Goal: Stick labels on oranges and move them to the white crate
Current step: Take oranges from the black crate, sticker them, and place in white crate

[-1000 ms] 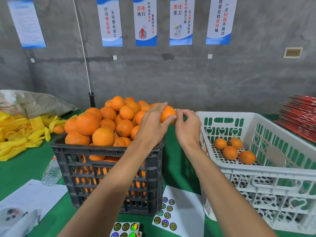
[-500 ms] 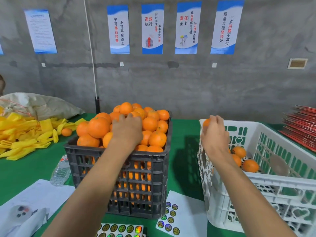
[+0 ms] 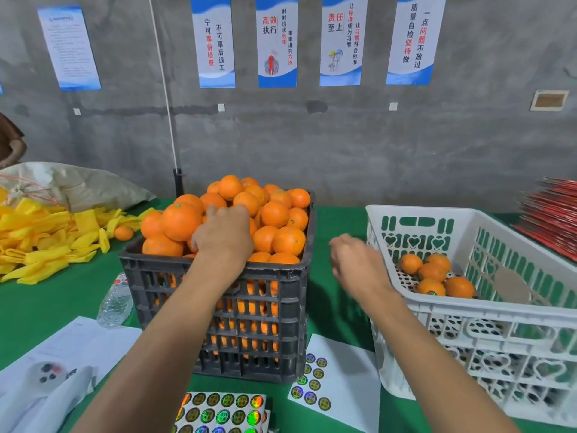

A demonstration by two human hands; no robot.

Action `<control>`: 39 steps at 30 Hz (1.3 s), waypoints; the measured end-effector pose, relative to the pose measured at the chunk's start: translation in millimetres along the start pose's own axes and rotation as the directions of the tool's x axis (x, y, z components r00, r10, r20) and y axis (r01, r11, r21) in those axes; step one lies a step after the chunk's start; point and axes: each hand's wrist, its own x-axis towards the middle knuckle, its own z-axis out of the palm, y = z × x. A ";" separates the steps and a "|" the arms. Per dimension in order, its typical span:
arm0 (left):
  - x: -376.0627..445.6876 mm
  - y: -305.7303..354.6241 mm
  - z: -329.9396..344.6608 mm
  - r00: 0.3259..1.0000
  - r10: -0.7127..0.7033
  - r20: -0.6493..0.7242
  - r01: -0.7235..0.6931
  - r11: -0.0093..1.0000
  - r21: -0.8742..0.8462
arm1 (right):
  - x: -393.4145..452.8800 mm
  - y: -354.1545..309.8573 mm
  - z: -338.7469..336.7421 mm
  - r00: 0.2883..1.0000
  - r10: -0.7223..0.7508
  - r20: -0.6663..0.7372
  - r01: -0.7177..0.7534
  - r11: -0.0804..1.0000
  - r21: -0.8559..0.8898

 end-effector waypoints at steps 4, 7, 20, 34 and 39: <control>-5.5 38.7 3.3 0.955 0.163 -0.246 -0.204 0.967 -0.154 | -25.0 -11.0 32.0 0.899 -0.072 0.432 0.081 0.997 -0.001; -2.7 67.0 18.9 0.900 0.306 -0.310 -0.384 0.894 -0.233 | -52.2 -6.7 61.9 0.749 -0.084 0.657 0.035 0.996 0.088; 14.7 67.5 51.4 0.859 0.256 -0.444 -0.491 0.658 -0.571 | -122.1 27.1 145.8 0.873 -0.160 0.462 -0.028 0.927 0.374; 8.5 68.1 59.3 0.822 0.287 -0.491 -0.534 0.686 -0.494 | -112.0 30.7 157.8 0.903 0.023 0.428 -0.263 0.818 0.512; 6.8 67.5 58.3 0.816 0.292 -0.499 -0.542 0.686 -0.485 | -113.5 31.4 160.3 0.909 -0.002 0.418 -0.234 0.826 0.513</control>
